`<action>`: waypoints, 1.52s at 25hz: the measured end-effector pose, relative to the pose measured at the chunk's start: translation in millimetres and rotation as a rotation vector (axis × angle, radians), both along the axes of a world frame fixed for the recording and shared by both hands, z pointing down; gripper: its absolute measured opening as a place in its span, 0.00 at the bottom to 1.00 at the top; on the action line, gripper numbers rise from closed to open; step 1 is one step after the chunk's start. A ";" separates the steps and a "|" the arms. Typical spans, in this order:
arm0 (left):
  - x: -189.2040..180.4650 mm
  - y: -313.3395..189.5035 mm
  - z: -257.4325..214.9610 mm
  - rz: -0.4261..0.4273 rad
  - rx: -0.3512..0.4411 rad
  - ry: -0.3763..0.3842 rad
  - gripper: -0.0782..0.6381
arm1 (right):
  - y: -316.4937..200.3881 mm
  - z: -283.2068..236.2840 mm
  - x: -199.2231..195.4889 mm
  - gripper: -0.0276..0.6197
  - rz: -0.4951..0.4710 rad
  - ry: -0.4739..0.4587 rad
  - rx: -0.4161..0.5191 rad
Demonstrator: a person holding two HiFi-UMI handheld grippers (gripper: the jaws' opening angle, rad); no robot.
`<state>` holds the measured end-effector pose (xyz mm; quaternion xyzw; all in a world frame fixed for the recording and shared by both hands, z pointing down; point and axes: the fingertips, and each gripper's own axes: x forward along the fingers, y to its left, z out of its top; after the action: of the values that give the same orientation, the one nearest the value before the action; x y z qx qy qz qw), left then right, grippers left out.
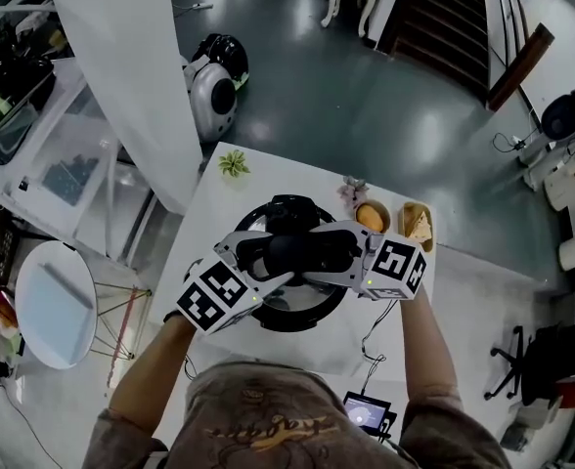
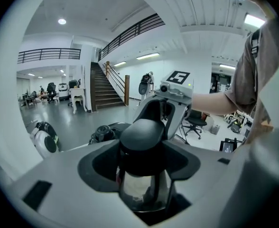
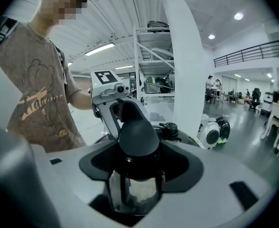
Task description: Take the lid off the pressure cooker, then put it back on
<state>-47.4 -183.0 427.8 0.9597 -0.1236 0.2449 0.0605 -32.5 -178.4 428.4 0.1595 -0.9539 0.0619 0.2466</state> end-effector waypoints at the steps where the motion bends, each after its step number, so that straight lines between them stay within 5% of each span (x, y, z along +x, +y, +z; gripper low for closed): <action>1: -0.1 0.2 0.1 -0.009 -0.006 -0.001 0.48 | 0.2 -0.2 -0.1 0.47 -0.006 0.001 -0.003; 11: -2.1 -1.6 0.8 -0.018 0.007 0.003 0.48 | -3.6 -2.5 -1.1 0.49 0.055 0.001 0.023; 19: -8.8 -5.2 -40.2 -0.007 0.039 0.113 0.51 | -2.3 -34.4 4.3 0.47 0.179 -0.026 0.109; 28: -39.4 -6.0 -83.4 -0.102 0.144 0.323 0.50 | 21.9 -103.4 55.2 0.43 0.555 -0.237 0.306; 33: -66.2 -7.3 -77.3 -0.252 0.197 0.400 0.34 | 48.5 -92.3 72.9 0.24 0.749 -0.277 0.379; 36: -79.9 -6.8 -71.8 -0.320 0.202 0.430 0.14 | 59.6 -79.8 73.4 0.15 0.834 -0.269 0.401; 38: -86.0 -5.9 -67.5 -0.346 0.200 0.440 0.12 | 65.3 -71.7 77.1 0.05 0.894 -0.275 0.402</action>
<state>-133.4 -188.9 360.2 0.9557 -0.2926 0.0038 0.0319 44.7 -113.2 356.6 0.5870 -0.8089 -0.0029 0.0325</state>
